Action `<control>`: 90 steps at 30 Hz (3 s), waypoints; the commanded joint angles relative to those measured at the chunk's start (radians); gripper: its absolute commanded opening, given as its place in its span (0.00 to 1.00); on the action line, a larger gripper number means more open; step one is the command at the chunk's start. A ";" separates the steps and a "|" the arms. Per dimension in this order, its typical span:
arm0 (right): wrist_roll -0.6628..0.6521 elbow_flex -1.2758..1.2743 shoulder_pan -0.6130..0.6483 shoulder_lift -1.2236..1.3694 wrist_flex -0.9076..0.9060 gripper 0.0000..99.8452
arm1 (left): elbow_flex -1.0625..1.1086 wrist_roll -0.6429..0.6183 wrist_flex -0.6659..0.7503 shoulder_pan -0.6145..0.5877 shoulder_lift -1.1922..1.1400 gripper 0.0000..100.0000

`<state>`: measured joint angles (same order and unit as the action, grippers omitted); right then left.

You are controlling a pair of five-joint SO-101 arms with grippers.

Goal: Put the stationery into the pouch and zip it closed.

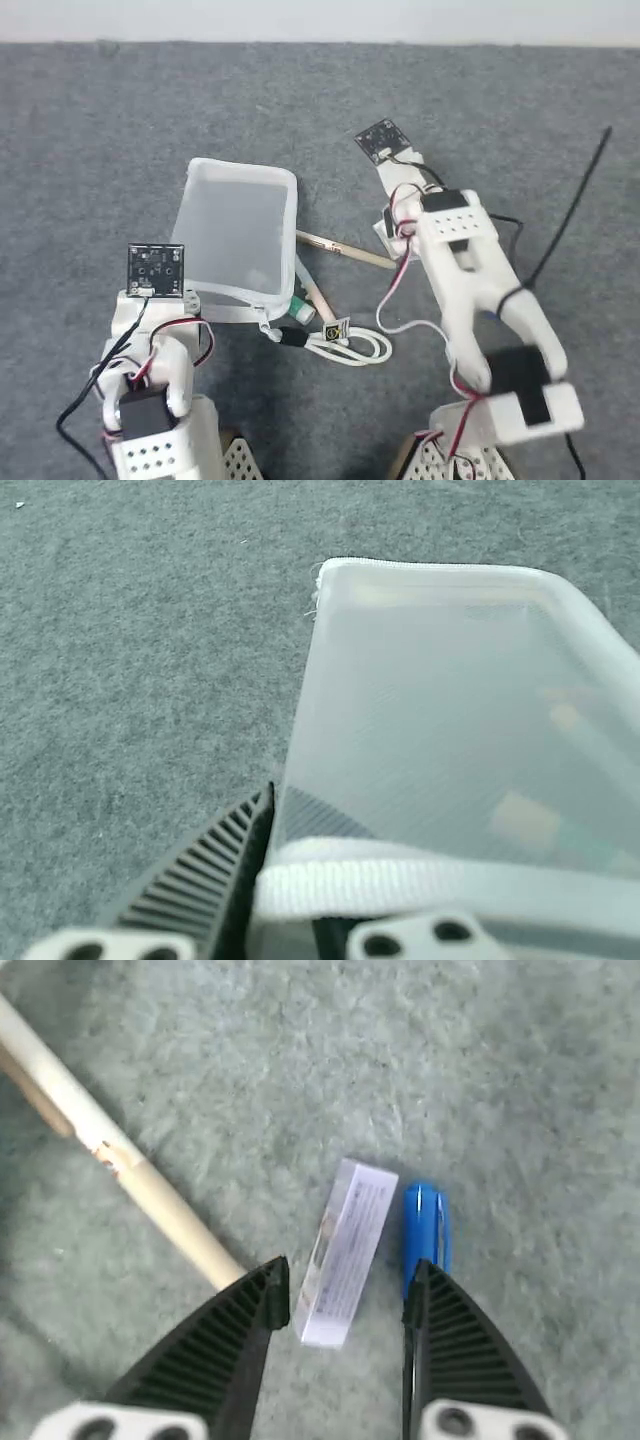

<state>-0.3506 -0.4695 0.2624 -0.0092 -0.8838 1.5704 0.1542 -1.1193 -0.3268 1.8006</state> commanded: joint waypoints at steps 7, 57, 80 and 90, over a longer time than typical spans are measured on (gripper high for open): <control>-0.008 0.238 0.004 0.216 0.010 0.18 | -0.056 0.005 -0.002 -0.003 0.000 0.01; 0.055 0.229 0.016 0.180 -0.125 0.01 | -0.642 0.003 -0.226 0.089 -0.298 0.01; 0.117 0.241 -0.007 0.180 -0.125 0.01 | -1.313 -0.384 -0.339 0.135 -1.177 0.01; 0.118 0.242 -0.002 0.182 -0.125 0.02 | -1.280 -0.450 -0.322 0.137 -1.223 0.01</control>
<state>-0.2432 -0.2470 0.2639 0.2624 -1.0249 0.3107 -0.2708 -1.4737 -0.1964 0.5823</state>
